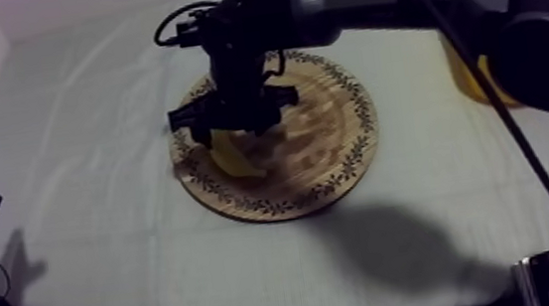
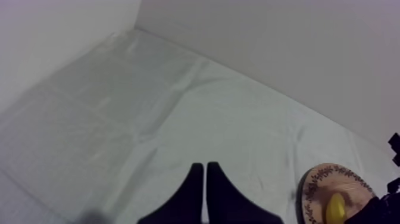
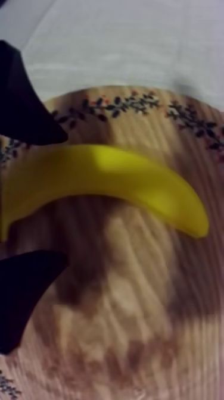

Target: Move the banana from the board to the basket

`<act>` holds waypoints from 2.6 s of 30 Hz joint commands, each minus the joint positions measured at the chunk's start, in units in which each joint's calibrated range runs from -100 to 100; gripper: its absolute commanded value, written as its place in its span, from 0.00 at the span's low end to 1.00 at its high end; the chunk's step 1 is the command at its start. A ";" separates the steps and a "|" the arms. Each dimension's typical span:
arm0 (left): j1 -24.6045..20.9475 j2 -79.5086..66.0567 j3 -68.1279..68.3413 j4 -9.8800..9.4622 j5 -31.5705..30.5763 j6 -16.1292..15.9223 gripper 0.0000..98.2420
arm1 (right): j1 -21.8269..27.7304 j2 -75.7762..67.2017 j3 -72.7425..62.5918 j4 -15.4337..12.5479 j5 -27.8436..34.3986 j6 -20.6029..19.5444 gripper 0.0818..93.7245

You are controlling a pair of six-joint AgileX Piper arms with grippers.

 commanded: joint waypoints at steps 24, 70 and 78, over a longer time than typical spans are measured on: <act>-0.01 0.04 0.00 -0.02 0.00 0.00 0.00 | -0.58 10.38 -14.85 1.95 6.97 -0.61 0.36; -0.01 0.04 0.00 -0.02 0.00 0.00 0.00 | 30.76 -36.44 20.72 3.76 3.71 10.17 0.19; -0.01 0.04 0.00 -0.02 0.00 0.00 0.00 | 37.00 -35.84 22.61 4.56 1.32 10.89 0.21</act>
